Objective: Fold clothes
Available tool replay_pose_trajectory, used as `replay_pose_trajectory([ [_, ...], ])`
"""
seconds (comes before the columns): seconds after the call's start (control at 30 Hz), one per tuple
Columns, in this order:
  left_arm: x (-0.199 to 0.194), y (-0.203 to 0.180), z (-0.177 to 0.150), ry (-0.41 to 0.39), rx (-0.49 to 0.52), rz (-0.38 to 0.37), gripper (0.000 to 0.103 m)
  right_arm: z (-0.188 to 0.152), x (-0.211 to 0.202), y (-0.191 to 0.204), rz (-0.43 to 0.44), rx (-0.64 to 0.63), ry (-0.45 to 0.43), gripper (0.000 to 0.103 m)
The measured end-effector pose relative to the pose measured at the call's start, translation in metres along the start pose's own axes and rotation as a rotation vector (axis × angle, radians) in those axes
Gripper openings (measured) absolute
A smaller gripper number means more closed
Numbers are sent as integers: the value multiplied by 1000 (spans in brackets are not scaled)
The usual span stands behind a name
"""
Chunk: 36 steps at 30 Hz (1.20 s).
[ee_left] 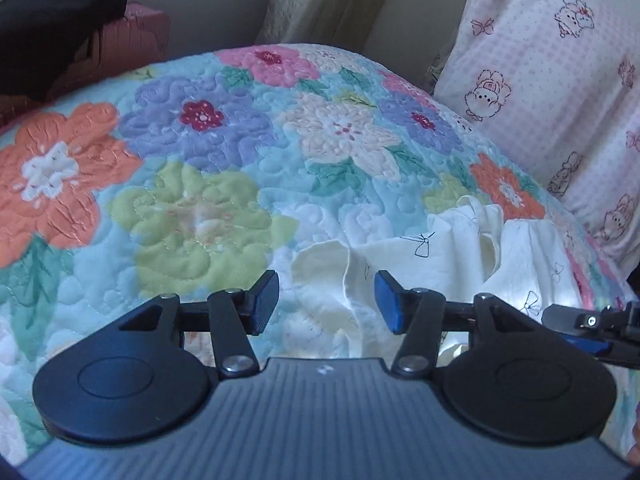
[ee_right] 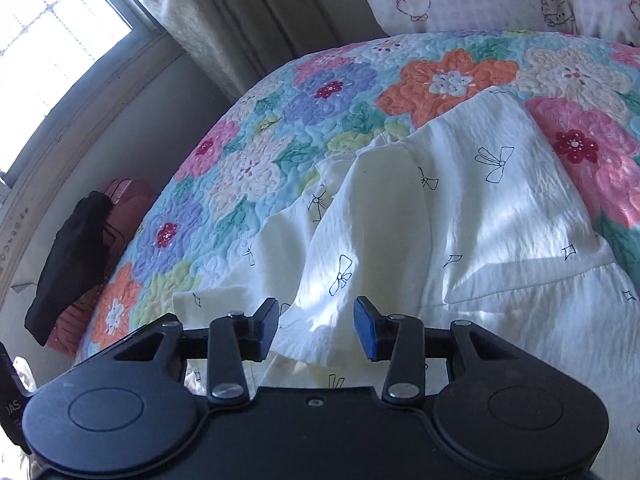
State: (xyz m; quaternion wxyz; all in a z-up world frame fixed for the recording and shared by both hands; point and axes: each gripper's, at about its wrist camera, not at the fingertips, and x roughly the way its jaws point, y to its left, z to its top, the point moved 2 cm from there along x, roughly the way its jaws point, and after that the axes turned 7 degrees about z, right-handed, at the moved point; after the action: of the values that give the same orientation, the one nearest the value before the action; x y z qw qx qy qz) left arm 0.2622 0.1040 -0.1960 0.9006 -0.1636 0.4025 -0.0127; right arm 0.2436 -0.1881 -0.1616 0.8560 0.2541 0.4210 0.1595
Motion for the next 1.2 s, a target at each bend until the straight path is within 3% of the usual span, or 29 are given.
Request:
replay_pose_trajectory([
  [0.13,33,-4,3,76,-3,0,69,3,12,-5,26,10,14,55],
  [0.23,38,-14,0,34,61,-24,69,1,26,-5,23,5,45,55],
  [0.27,38,-17,0,19,89,-37,29,0,31,-5,19,2,50,55],
  [0.3,37,-21,0,27,123,-11,1,0,35,-6,13,0,51,55],
  [0.33,28,-22,0,4,135,51,1,0,40,-7,10,1,45,55],
  [0.37,18,-22,0,-20,146,115,1,0,42,-10,3,23,36,40],
  [0.43,-7,-16,0,-78,103,115,1,3,46,-16,-4,111,29,9],
  [0.47,-17,-14,0,-99,85,115,1,4,46,-18,21,147,23,5],
  [0.53,-15,-12,-2,-124,109,152,2,6,44,-14,37,122,0,5],
  [0.6,1,-4,-4,-117,119,200,4,7,43,-4,-3,25,-3,5],
  [0.67,4,6,-2,-64,74,203,5,8,41,2,-10,-28,-2,5],
  [0.77,9,21,2,17,7,206,8,11,37,9,75,-24,5,5],
  [0.83,-16,20,8,-50,-53,112,22,14,37,20,121,-37,6,5],
  [0.87,-27,18,8,-75,-66,41,44,16,37,34,125,-88,12,5],
  [0.9,-38,16,8,-100,-78,-30,57,19,39,46,138,-135,21,5],
  [0.93,-50,14,9,-124,-91,-101,57,22,40,57,170,-155,26,5],
  [1.07,-58,4,2,-91,-92,-342,60,40,43,88,277,-113,46,5],
  [1.2,-54,-11,-6,-88,-45,-377,71,45,40,105,318,-131,83,5],
])
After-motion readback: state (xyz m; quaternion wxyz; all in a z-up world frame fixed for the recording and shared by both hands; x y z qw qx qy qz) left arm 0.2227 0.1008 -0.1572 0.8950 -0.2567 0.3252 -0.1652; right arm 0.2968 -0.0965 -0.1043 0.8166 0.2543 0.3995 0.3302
